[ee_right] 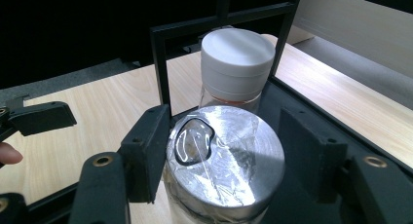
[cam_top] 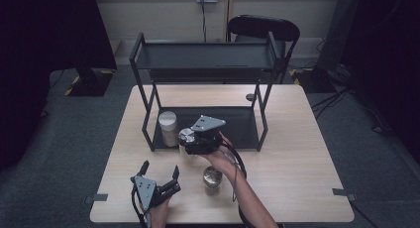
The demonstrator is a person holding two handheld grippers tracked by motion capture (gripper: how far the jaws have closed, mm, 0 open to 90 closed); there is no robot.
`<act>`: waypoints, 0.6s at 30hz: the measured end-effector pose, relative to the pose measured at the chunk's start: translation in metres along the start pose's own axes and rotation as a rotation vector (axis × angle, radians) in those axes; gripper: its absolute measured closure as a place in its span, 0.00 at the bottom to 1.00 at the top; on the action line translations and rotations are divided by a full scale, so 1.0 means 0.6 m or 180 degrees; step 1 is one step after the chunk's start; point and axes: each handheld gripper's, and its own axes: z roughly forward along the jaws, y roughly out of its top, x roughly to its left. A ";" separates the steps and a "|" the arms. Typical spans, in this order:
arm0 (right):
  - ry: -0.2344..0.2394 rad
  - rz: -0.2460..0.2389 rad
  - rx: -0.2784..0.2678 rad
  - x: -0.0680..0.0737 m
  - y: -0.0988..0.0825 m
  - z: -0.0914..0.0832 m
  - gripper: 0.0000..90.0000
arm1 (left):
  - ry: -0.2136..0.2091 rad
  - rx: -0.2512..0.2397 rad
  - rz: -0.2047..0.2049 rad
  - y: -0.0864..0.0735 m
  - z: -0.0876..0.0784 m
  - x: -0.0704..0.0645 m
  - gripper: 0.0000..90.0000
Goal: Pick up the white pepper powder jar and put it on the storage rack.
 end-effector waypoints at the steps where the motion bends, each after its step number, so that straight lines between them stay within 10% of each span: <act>1: -0.0004 0.0004 -0.0003 0.000 0.000 0.000 0.40 | -0.0002 0.0000 0.0004 0.000 0.000 0.000 0.00; 18: -0.0093 0.0062 -0.0039 -0.002 0.003 -0.001 0.40 | -0.0009 0.0004 -0.0002 0.000 0.001 0.001 0.00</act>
